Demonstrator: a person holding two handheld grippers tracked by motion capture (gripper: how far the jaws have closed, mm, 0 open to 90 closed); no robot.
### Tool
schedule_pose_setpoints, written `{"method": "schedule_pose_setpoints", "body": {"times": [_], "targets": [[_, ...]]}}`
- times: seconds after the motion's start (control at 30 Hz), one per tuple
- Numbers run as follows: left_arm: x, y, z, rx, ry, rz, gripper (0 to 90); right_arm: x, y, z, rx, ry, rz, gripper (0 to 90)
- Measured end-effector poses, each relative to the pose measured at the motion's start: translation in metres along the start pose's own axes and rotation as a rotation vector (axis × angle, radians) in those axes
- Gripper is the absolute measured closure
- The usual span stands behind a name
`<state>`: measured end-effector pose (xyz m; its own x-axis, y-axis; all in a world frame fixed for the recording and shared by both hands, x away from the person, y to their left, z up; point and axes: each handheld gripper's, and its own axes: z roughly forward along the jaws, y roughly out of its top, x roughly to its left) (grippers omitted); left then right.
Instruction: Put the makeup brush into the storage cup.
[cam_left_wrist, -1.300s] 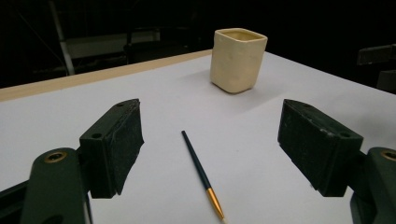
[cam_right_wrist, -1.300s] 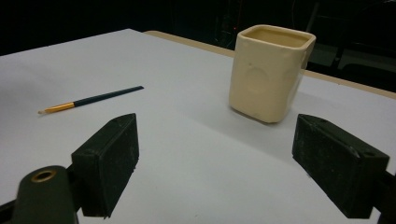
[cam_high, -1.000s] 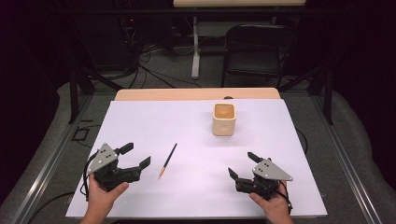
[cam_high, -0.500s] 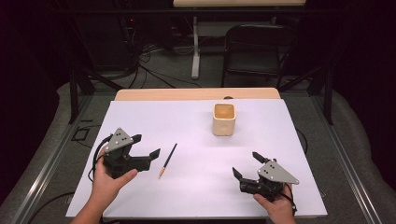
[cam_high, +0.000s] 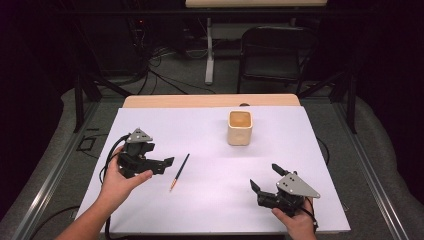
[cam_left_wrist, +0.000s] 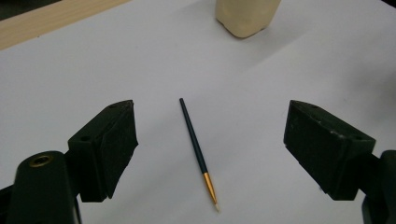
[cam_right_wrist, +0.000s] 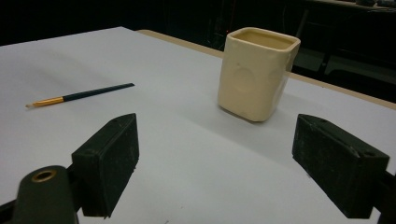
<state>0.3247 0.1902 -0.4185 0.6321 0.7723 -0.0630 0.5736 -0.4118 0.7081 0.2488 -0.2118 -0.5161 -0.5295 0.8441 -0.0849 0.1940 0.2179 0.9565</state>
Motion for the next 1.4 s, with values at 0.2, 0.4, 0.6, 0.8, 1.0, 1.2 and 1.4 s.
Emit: {"method": "schedule_pose_setpoints", "body": {"times": [0.2, 0.4, 0.6, 0.8, 1.0, 1.2, 1.4], "targets": [[0.005, 0.012, 0.006, 0.067, -0.006, -0.054, 19.6, 0.001, -0.001, 0.002, 0.006, -0.001, 0.0, 14.5], [0.008, 0.024, 0.008, 0.135, 0.025, -0.067, 19.6, 0.002, -0.002, 0.002, 0.005, -0.001, 0.002, 14.6], [0.011, 0.035, 0.013, 0.207, 0.033, -0.072, 19.6, 0.002, -0.003, 0.004, 0.016, 0.005, 0.006, 14.7], [0.013, 0.046, 0.019, 0.25, 0.04, -0.085, 26.5, 0.003, -0.003, 0.004, 0.017, 0.006, 0.004, 14.8], [0.013, 0.052, 0.026, 0.288, 0.065, -0.089, 27.6, 0.004, -0.004, 0.005, 0.024, 0.01, 0.006, 14.9], [0.016, 0.054, 0.033, 0.333, 0.085, -0.1, 28.6, 0.004, -0.005, 0.006, 0.023, 0.01, 0.004, 14.9], [0.021, 0.056, 0.041, 0.384, 0.114, -0.116, 28.9, 0.005, -0.005, 0.007, 0.031, 0.016, 0.003, 14.9]]}}
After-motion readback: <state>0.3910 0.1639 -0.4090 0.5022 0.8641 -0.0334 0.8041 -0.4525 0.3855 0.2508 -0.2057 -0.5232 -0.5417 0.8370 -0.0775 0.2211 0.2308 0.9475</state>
